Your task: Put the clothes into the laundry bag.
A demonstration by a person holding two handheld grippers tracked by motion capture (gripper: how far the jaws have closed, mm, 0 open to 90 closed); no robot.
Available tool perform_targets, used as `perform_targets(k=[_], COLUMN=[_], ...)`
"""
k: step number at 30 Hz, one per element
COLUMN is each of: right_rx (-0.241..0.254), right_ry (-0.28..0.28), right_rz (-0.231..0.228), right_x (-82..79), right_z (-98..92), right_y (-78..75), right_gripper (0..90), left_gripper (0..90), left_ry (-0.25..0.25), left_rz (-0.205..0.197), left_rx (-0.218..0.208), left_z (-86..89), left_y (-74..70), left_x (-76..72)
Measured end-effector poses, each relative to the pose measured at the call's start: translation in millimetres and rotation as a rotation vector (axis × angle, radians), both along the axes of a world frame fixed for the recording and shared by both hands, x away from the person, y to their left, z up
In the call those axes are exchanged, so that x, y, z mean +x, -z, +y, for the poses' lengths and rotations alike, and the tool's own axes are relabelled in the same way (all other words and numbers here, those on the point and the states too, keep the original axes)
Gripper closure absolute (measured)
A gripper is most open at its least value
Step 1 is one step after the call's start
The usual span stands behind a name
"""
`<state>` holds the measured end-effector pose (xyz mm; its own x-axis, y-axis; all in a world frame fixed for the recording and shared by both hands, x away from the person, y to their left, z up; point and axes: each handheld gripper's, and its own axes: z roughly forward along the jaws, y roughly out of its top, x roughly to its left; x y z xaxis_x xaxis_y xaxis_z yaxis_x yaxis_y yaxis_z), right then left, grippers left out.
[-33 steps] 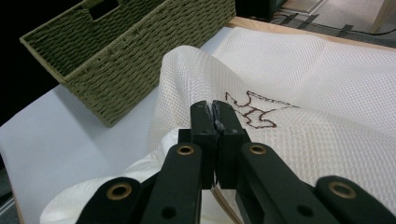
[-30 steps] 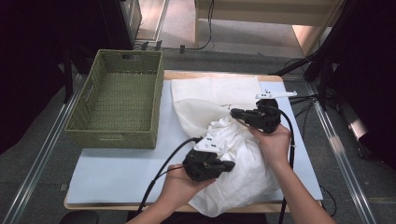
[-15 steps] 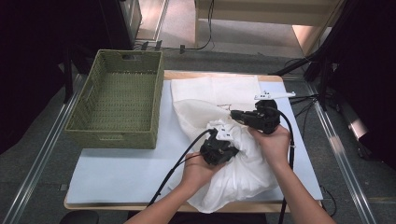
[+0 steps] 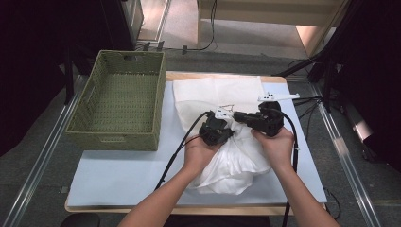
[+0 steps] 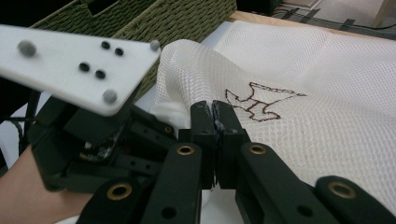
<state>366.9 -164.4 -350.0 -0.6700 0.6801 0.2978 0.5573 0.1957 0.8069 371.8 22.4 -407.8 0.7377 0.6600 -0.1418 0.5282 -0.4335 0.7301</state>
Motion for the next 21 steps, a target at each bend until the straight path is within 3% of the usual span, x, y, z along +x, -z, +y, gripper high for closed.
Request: perform_targets(k=[5,8,11,16,21], right_rx=[0.007,-0.006,-0.005,-0.017,-0.019], right_ry=[-0.003,-0.008,-0.014,-0.019,-0.019], right_rz=[0.0,0.002,0.011,0.005,0.003], right_x=[-0.6,-0.3,0.3,-0.5,-1.3], right_z=[-1.5,-1.7,0.2,3.8,3.8], right_y=[-0.9,1.1,5.1,6.2,6.4], right_gripper=[90.0,90.0,90.0,90.0,90.0], left_gripper=[90.0,90.0,90.0,90.0,90.0], left_ry=[-0.031,-0.015,0.017,0.074,0.087], left_rz=[-0.014,0.027,0.044,0.032,0.025], left_rx=[0.01,-0.024,-0.044,-0.028,-0.061], left_z=[3.5,7.4,11.2,15.8,31.7], left_y=[-6.3,-6.1,-13.2,-27.6,-43.5], left_x=[13.8,17.5,11.1,-5.2,-22.0])
